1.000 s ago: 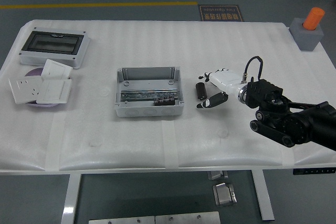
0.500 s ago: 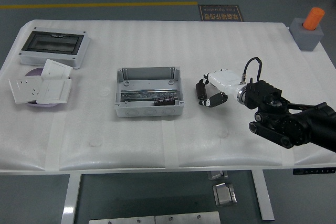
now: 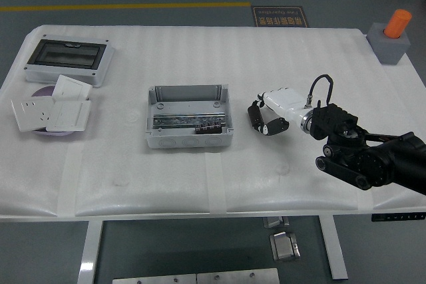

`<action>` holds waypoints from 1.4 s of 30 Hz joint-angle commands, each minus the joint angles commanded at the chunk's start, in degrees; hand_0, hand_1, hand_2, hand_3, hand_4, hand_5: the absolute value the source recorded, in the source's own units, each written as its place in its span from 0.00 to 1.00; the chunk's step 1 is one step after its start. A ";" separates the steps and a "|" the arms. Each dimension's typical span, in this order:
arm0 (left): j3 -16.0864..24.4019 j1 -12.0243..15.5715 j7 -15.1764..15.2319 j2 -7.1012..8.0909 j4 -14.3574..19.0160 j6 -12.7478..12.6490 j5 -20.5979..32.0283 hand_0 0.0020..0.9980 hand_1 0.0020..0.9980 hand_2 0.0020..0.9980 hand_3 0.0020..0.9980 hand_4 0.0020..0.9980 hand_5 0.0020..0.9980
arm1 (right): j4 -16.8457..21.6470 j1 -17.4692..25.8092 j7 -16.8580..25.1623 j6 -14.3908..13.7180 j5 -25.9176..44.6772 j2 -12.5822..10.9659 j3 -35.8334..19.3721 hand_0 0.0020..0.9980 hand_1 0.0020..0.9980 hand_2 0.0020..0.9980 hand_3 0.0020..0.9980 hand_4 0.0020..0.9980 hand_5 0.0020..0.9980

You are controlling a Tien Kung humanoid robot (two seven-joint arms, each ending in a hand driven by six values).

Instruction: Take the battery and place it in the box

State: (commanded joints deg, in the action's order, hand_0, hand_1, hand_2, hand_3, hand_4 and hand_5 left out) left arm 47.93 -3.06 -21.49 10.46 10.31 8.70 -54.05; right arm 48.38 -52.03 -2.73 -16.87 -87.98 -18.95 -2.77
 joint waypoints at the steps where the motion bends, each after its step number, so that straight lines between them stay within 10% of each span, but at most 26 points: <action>1: 0.13 0.02 -0.04 -0.01 0.00 -0.01 -0.12 0.60 0.64 0.49 0.56 0.60 0.26 | 0.32 -0.01 -0.04 -0.08 -0.16 -0.24 -0.41 0.79 0.66 0.65 0.68 0.50 0.18; 15: 1.44 0.40 -0.51 -0.05 0.00 0.00 -1.16 0.60 0.64 0.49 0.56 0.61 0.28 | 14.04 3.06 -3.15 -0.06 -7.14 -4.08 -15.13 0.78 0.64 0.64 0.68 0.50 0.18; 21: 1.54 0.35 -0.72 -0.03 0.00 0.13 -1.14 0.60 0.64 0.49 0.56 0.61 0.28 | 20.41 4.02 -4.25 2.59 -9.06 -2.21 -17.47 0.78 0.64 0.64 0.68 0.51 0.19; 30: 2.78 0.49 -1.79 0.08 0.00 0.85 -2.19 0.60 0.64 0.49 0.56 0.61 0.28 | 18.78 5.18 -5.71 3.54 -11.95 2.37 -16.66 0.78 0.64 0.64 0.68 0.54 0.22; 31: 3.07 0.51 -1.81 0.09 0.00 1.01 -2.40 0.60 0.64 0.49 0.56 0.61 0.28 | 18.64 5.25 -5.74 3.49 -12.07 2.53 -16.67 0.99 0.87 0.87 1.00 1.00 0.50; 42: 4.12 0.47 -1.78 0.14 0.00 1.97 -3.06 0.60 0.64 0.49 0.56 0.62 0.28 | 17.60 5.67 -6.18 3.43 -12.30 2.74 -17.36 1.00 1.00 1.00 1.00 1.00 0.55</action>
State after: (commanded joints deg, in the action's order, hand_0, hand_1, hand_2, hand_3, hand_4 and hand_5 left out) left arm 52.05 -2.59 -23.27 10.60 10.31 10.67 -57.11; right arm 65.98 -46.35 -8.91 -13.44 -100.27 -16.21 -20.13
